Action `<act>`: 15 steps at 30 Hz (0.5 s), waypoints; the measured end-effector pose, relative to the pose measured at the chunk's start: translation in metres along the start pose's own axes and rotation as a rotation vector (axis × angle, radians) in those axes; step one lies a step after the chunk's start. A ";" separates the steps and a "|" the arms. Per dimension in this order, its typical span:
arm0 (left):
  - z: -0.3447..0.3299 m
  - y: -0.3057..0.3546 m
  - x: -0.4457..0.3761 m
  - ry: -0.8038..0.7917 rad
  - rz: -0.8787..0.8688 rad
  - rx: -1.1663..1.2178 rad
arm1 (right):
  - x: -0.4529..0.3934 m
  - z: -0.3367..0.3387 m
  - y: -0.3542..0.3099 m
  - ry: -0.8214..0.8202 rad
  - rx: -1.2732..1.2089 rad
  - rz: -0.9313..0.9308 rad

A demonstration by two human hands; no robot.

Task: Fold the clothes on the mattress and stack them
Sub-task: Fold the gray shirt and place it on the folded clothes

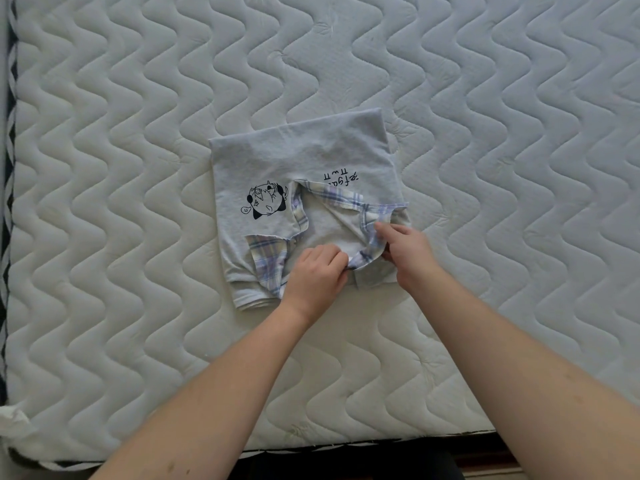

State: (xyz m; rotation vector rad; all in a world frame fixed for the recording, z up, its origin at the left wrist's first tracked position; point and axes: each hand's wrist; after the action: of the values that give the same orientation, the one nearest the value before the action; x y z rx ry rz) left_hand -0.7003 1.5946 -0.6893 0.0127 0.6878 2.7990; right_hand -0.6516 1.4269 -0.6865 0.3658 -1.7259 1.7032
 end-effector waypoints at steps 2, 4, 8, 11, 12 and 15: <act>-0.003 0.000 0.001 0.014 -0.050 -0.016 | -0.001 0.003 -0.003 -0.019 0.010 0.017; -0.008 -0.001 0.001 0.044 -0.085 -0.023 | 0.000 0.007 -0.007 -0.068 -0.018 0.038; -0.018 -0.002 0.002 0.053 -0.026 0.027 | 0.006 0.017 -0.002 -0.170 -0.099 0.082; -0.021 0.005 0.004 0.000 0.153 0.078 | 0.008 0.022 0.004 -0.134 -0.239 0.031; -0.021 0.007 0.005 -0.023 0.200 0.092 | 0.008 0.024 0.006 -0.114 -0.284 0.005; -0.020 0.008 0.010 -0.064 0.202 0.100 | 0.009 0.027 0.011 -0.089 -0.358 -0.040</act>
State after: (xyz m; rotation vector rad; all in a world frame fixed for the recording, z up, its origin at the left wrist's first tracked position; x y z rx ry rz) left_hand -0.7132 1.5812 -0.7038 0.2010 0.8543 2.9360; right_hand -0.6723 1.4044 -0.6871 0.3115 -2.0281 1.3314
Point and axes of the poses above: each hand's wrist, its own x-axis away from the middle knuckle, its own z-axis out of the back of the hand, y = z × x, and after that the axes turned 10 degrees about z, right-handed
